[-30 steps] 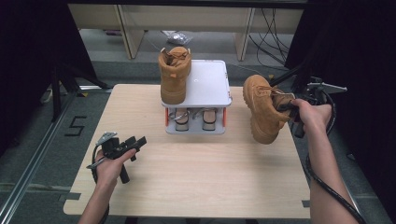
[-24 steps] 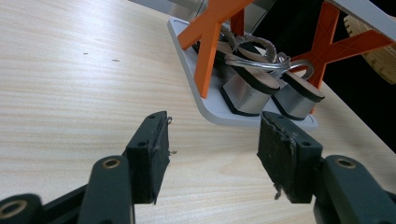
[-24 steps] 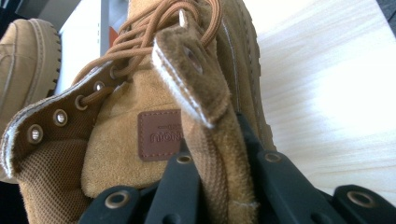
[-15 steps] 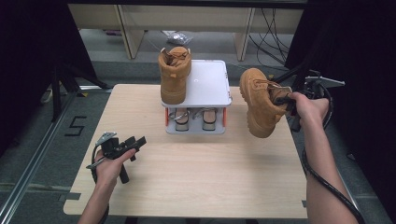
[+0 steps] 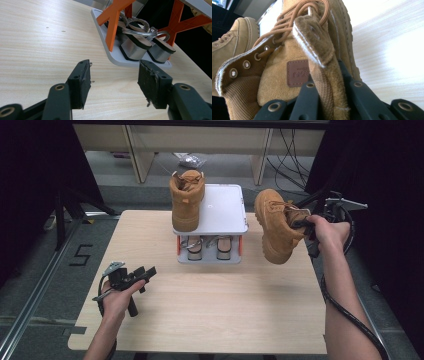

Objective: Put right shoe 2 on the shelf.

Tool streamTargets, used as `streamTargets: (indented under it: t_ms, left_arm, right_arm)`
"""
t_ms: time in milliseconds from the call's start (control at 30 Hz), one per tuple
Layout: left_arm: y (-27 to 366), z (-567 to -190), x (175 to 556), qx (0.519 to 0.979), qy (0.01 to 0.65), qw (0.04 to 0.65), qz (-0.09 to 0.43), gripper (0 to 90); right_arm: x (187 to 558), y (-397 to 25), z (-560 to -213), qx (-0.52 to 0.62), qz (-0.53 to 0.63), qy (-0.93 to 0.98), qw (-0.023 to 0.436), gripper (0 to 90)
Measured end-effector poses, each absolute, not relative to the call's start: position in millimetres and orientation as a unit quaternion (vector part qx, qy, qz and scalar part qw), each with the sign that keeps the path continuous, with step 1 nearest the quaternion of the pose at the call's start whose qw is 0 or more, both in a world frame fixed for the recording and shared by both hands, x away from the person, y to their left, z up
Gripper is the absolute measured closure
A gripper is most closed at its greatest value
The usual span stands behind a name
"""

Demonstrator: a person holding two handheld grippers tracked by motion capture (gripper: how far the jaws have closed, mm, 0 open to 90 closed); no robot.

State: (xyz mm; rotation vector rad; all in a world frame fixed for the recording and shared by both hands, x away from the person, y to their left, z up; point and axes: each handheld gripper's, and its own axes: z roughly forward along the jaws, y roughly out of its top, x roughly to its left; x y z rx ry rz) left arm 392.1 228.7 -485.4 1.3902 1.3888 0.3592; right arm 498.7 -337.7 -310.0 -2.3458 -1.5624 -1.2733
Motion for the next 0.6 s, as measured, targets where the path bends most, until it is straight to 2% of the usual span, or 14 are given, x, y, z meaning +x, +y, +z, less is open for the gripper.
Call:
streamTargets:
  t_ms: [600]
  left_arm:
    - [229.7,-485.1,391.4,0.584,0.584,0.542,0.151,43.2]
  right_arm:
    - [503.2,-330.5,-300.7,-0.758,-0.416,-0.501,0.04,84.1]
